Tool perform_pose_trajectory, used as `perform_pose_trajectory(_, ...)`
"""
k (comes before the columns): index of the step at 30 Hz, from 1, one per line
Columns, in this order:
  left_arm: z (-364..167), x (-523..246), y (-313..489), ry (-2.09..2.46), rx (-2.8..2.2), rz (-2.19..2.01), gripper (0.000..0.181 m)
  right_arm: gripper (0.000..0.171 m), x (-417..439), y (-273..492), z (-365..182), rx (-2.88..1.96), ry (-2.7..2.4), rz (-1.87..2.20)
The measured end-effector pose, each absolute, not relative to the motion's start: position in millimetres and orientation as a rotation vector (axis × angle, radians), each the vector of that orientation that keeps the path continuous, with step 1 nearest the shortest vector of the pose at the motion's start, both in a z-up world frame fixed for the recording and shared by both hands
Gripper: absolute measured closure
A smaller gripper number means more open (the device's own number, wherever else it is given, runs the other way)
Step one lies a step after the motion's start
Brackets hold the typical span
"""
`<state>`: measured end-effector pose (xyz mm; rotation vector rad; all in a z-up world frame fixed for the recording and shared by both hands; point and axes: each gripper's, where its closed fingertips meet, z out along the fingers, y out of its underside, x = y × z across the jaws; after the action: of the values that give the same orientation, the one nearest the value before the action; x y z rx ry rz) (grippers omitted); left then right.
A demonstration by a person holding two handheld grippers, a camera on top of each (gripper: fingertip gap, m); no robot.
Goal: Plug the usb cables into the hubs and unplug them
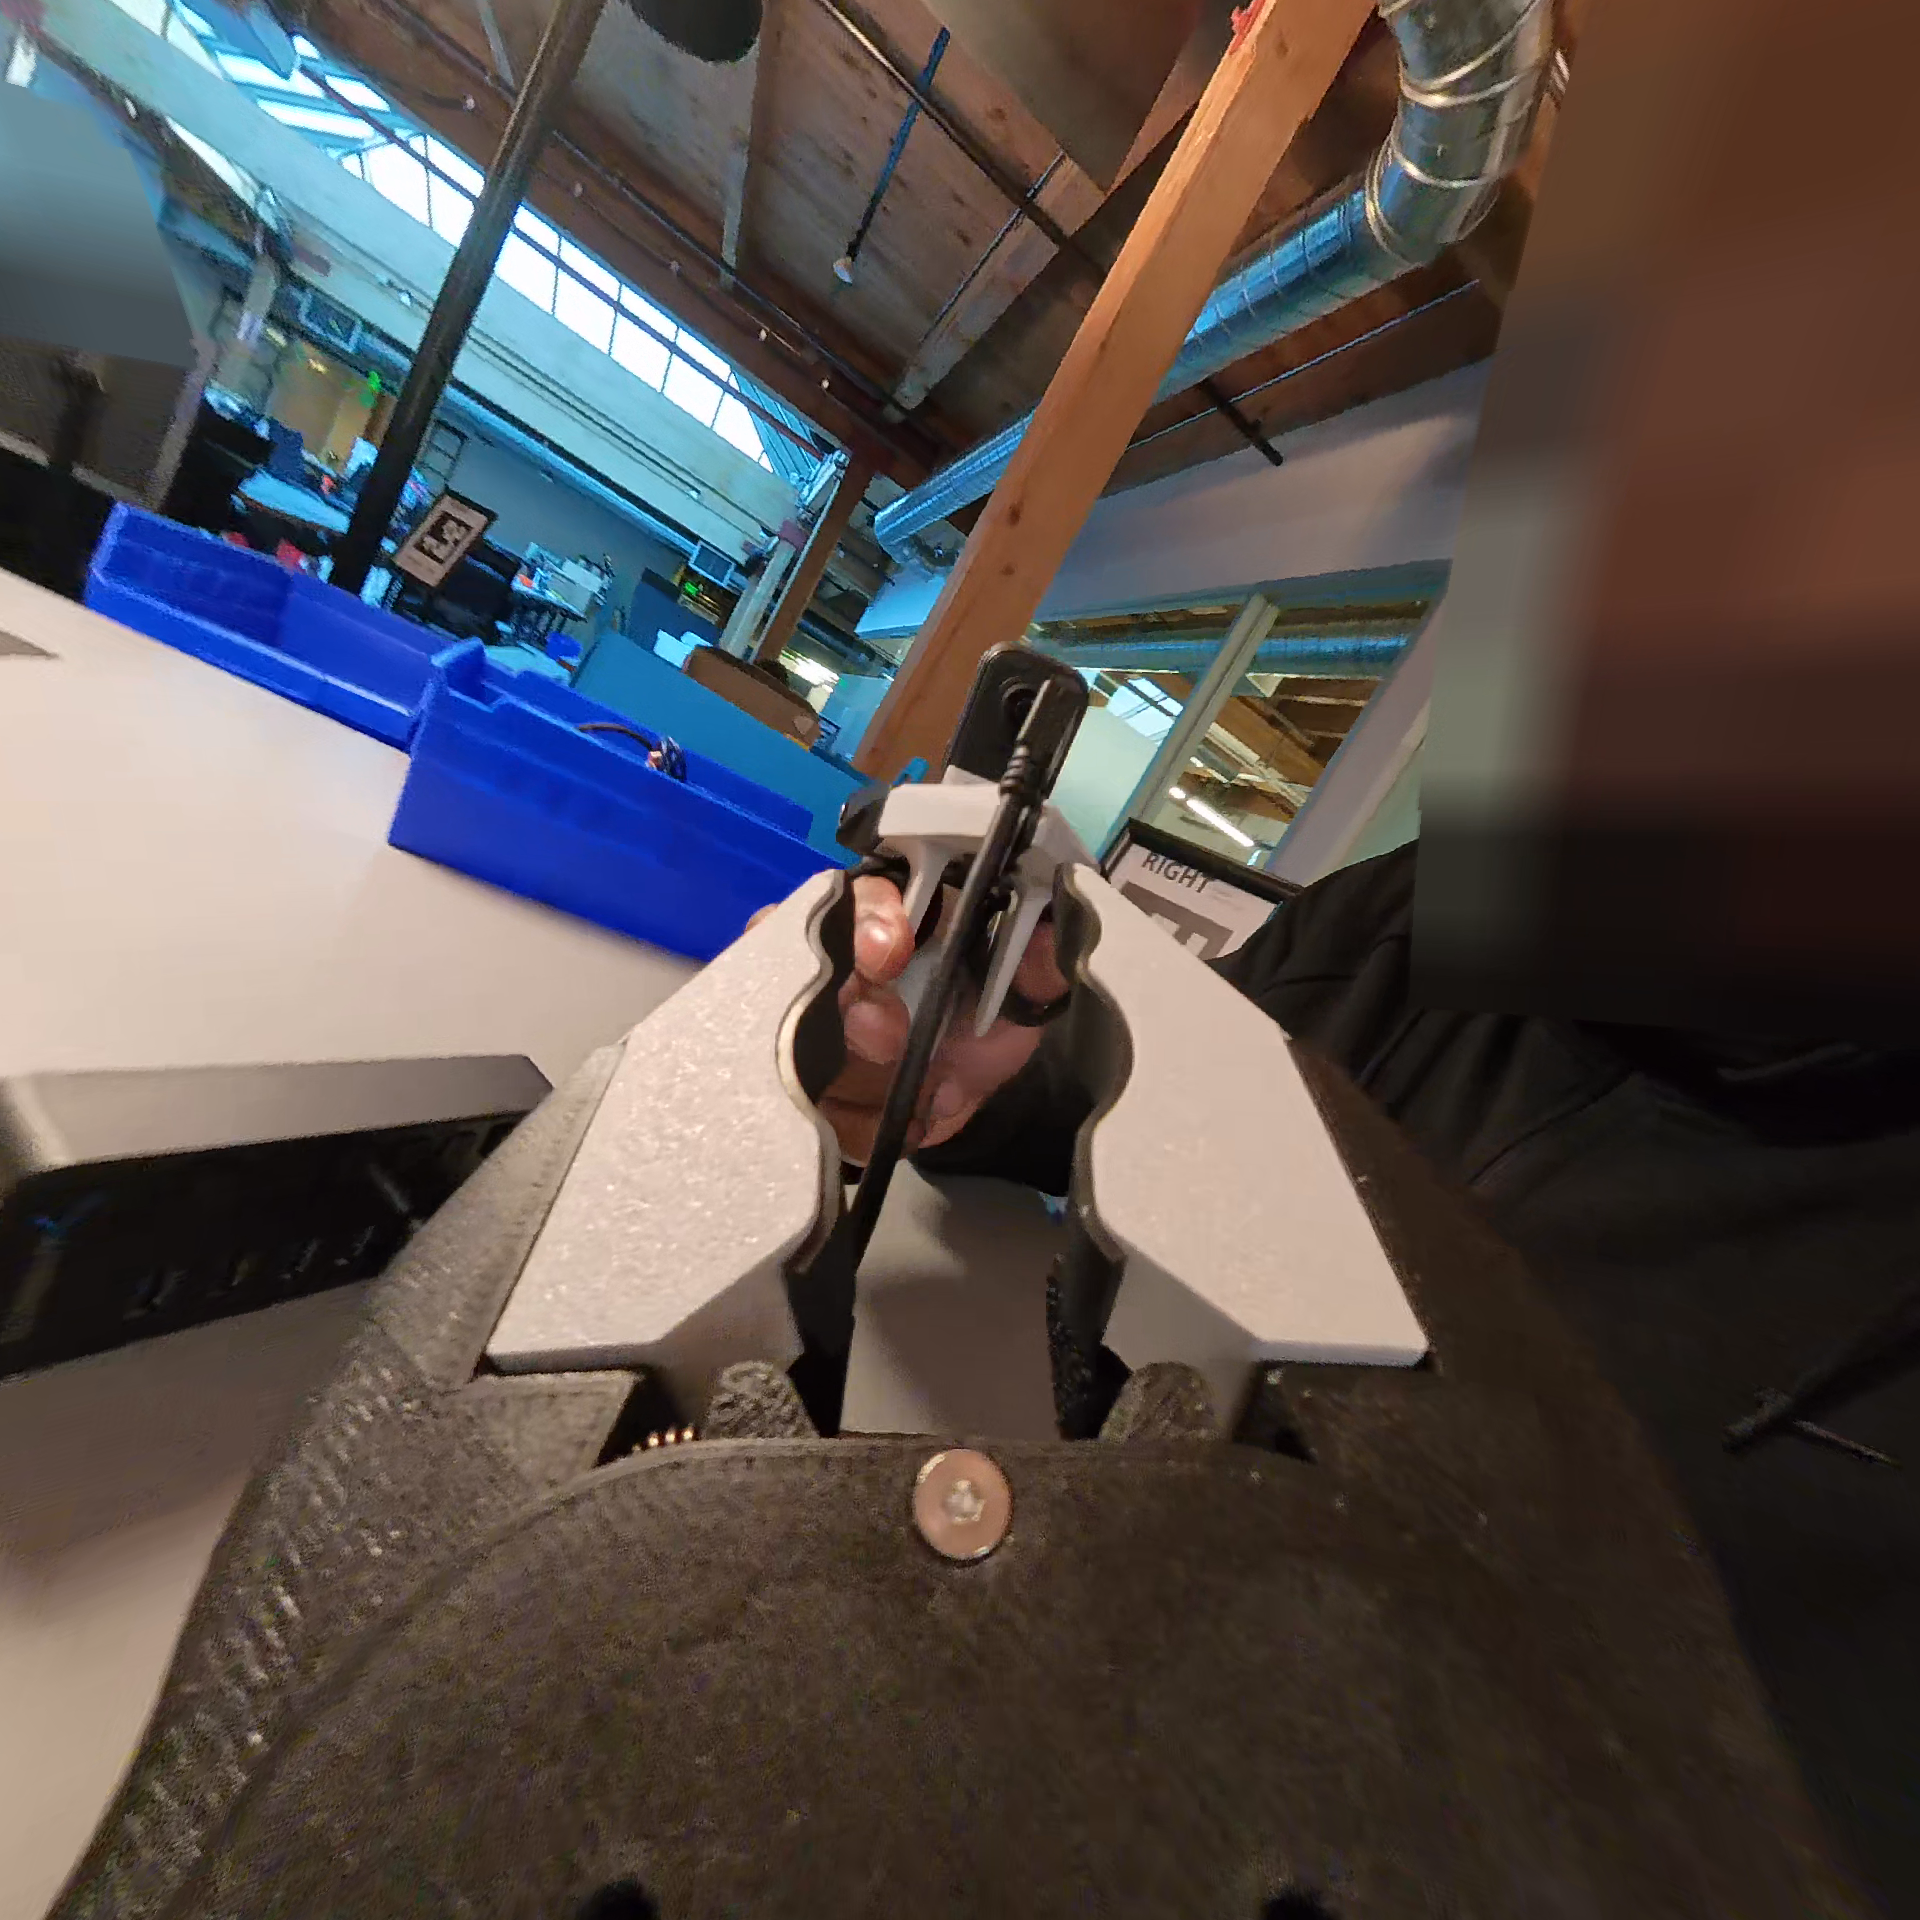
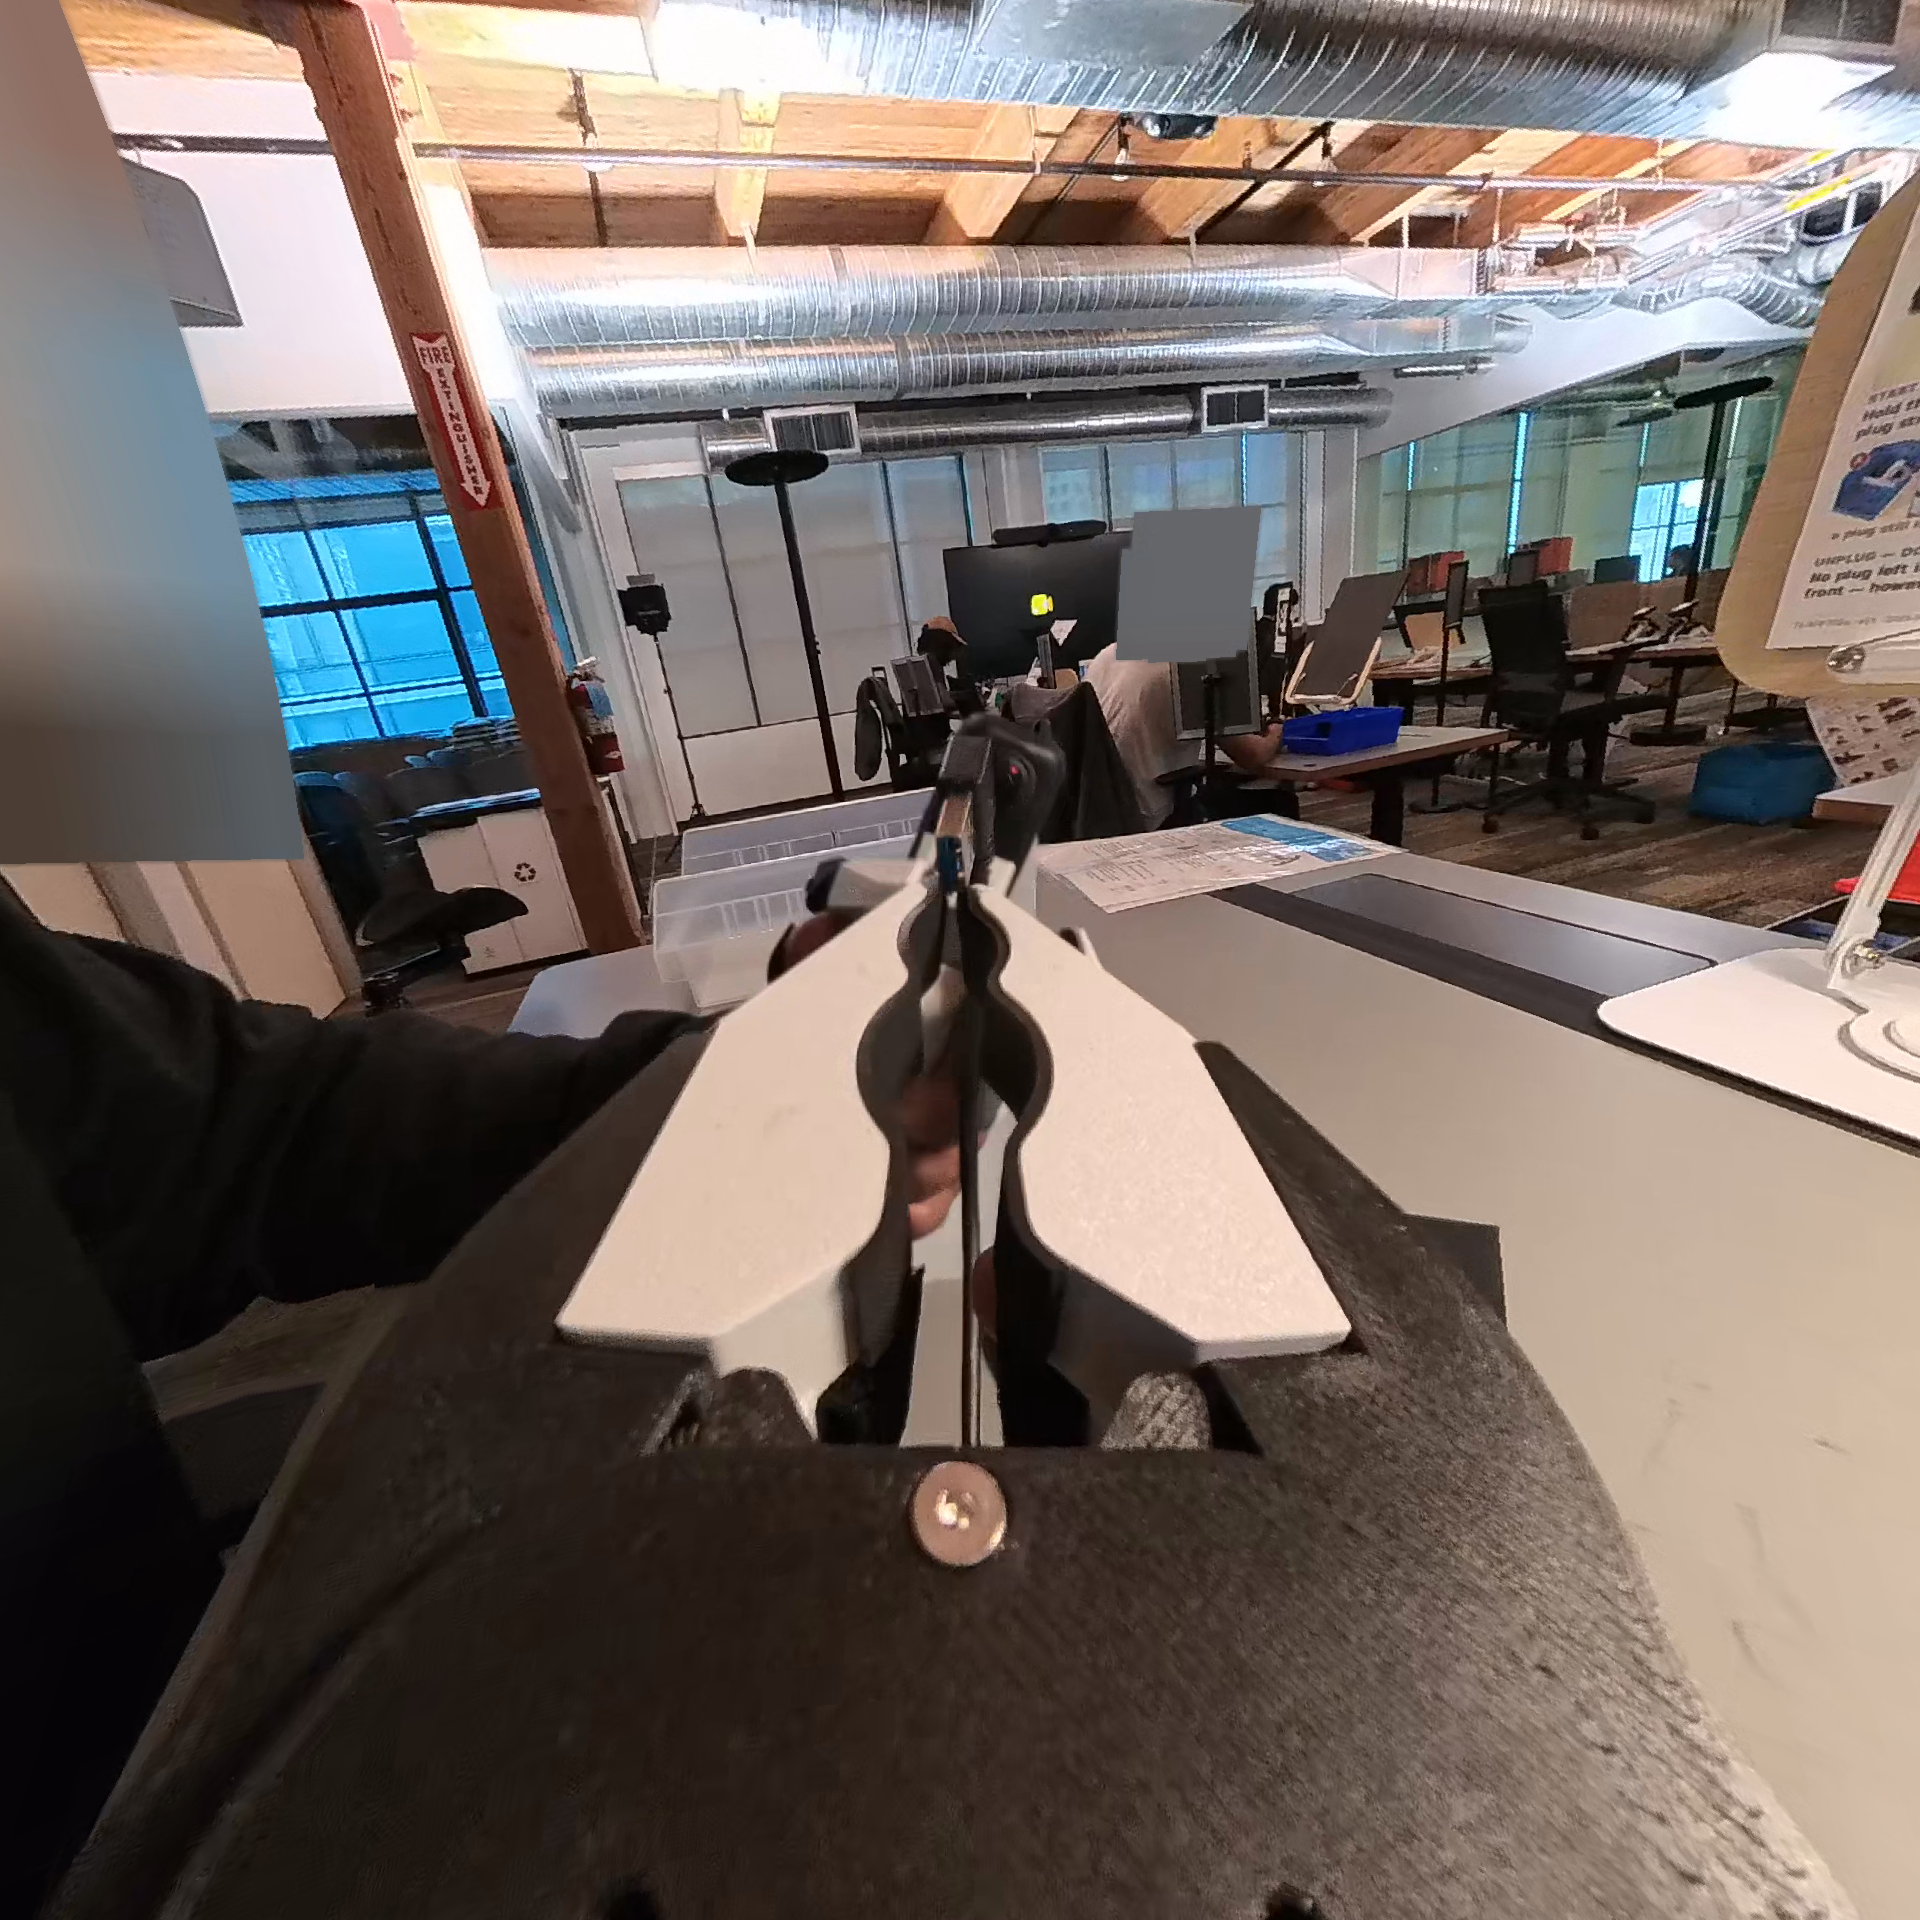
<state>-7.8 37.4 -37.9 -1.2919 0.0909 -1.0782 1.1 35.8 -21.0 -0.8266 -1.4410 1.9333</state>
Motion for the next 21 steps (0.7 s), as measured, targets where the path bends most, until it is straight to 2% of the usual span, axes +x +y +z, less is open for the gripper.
perform_pose_trajectory(5, -23, -4, 31, 0.174, -1.302, -0.956, 0.137, 0.170, 0, 28, -28, -0.836, -1.505, 1.946)
perform_pose_trajectory(11, -29, 4, 33, 0.226, -1.414, -0.837, 0.139, 0.171, -1, 16, -40, -0.823, -1.595, 1.934)
perform_pose_trajectory(15, -45, 5, 37, 0.253, -1.535, -0.743, 0.166, 0.171, -7, 21, -48, -0.852, -1.612, 1.871)
perform_pose_trajectory(21, -58, -10, 45, 0.050, -1.592, -0.842, 0.172, 0.163, -10, 35, -58, -0.776, -1.622, 1.684)
